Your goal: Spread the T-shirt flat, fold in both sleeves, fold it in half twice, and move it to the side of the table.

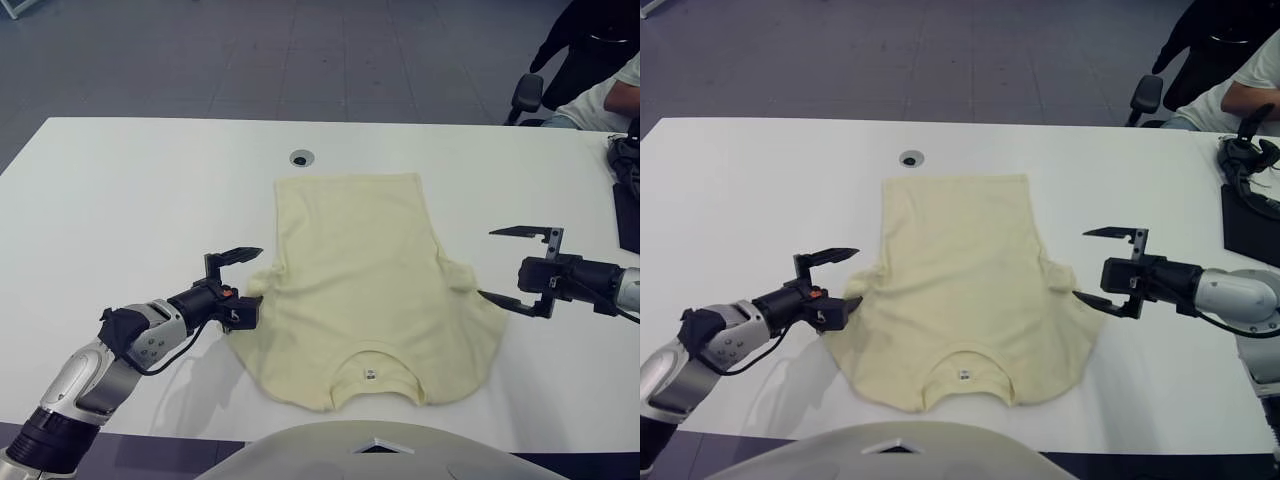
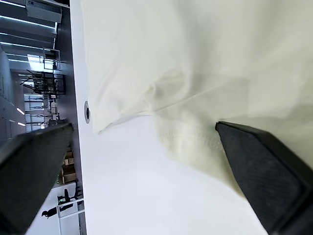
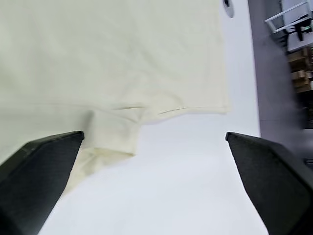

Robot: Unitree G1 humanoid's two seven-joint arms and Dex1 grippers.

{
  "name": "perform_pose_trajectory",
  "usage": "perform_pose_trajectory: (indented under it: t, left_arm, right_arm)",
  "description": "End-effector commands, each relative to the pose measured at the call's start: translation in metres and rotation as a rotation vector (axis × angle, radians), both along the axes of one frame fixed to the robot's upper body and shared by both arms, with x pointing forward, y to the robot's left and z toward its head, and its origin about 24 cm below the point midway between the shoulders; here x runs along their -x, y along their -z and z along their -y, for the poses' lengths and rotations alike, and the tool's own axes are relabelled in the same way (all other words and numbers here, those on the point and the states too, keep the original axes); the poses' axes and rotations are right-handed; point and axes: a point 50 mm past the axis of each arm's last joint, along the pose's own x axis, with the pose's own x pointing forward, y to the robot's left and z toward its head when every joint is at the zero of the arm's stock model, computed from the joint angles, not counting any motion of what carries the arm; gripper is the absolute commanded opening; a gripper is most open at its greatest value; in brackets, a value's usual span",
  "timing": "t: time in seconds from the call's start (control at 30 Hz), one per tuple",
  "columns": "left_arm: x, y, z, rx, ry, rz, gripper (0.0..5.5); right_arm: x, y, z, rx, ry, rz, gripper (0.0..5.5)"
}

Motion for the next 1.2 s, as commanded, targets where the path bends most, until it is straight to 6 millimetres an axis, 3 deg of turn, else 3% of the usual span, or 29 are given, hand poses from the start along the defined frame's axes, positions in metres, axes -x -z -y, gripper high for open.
perform_pose_trajectory:
  t: [0.03, 0.13, 0.37, 0.47, 0.6, 0.7, 0.8, 0.93, 1.07, 1.2]
  left_arm:
    - [0.001, 0.019, -0.019, -0.117, -0.051, -0.074, 5.38]
    - [-0.004, 0.01, -0.02, -0.097, -0.062, -0.029, 5.38]
    - [0.014, -0.025, 0.009, 0.239, -0.034, -0.061, 5.38]
    - [0.017, -0.044, 0.006, 0.337, -0.078, -0.04, 5.38]
    - [0.012, -0.076, -0.008, 0.517, -0.223, 0.141, 5.38]
    - [0.022, -0.087, -0.013, 0.684, -0.337, 0.215, 5.38]
    - [0.032, -0.077, -0.014, 0.913, -0.51, 0.174, 5.38]
    - [0.05, -0.034, -0.007, 1.332, -0.899, -0.009, 5.38]
    - [0.073, -0.005, 0.016, 1.563, -1.059, -0.203, 5.38]
    - [0.083, 0.016, 0.023, 1.685, -1.23, -0.31, 5.09]
  right_arm:
    - [-0.014, -0.01, -0.005, -0.024, 0.012, 0.137, 5.4]
    - [-0.019, -0.01, -0.009, -0.058, 0.014, 0.187, 5.4]
    - [-0.023, -0.015, -0.011, -0.136, 0.025, 0.228, 5.4]
    - [-0.027, -0.022, -0.014, -0.208, 0.039, 0.295, 5.4]
    - [-0.03, -0.037, -0.015, -0.399, 0.089, 0.372, 5.4]
    - [-0.032, -0.044, -0.013, -0.482, 0.126, 0.418, 5.4]
    - [-0.031, -0.044, -0.013, -0.528, 0.154, 0.435, 5.4]
    - [-0.029, -0.044, -0.012, -0.6, 0.188, 0.448, 5.4]
    - [-0.03, -0.047, -0.009, -0.633, 0.217, 0.465, 5.4]
    - [-0.029, -0.045, -0.009, -0.639, 0.225, 0.46, 5.4]
